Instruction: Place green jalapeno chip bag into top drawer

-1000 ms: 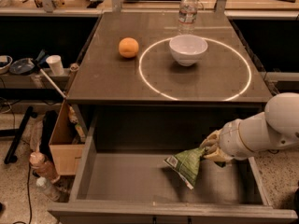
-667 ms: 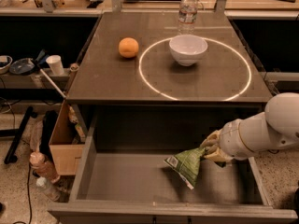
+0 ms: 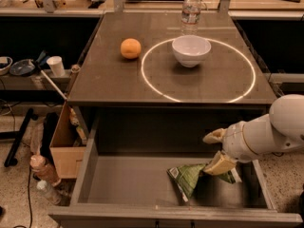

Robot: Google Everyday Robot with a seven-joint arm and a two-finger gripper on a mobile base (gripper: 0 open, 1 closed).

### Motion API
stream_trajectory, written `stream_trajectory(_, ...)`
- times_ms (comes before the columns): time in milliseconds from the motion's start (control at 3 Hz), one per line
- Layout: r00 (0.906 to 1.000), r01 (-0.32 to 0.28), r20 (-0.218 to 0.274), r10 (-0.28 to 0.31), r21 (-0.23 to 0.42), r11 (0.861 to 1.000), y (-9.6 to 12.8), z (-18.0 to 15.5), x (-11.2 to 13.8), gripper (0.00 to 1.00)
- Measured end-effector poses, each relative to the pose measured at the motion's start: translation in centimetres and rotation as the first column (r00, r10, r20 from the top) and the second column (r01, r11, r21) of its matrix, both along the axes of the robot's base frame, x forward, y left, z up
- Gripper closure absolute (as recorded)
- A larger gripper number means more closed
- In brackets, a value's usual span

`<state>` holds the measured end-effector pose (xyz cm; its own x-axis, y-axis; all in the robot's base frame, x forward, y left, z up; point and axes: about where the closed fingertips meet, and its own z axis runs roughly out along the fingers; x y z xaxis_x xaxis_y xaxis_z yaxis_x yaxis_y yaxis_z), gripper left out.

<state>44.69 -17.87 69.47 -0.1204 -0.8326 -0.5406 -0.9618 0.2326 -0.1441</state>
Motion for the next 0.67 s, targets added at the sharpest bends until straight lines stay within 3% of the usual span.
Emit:
stream_trajectory(333,1.0000,0.000,0.000,0.000,0.000,1.000,0.01,0.00,0.00,0.00)
stream_trajectory(667,1.0000,0.000,0.000,0.000,0.000,1.000,0.01,0.00,0.00,0.00)
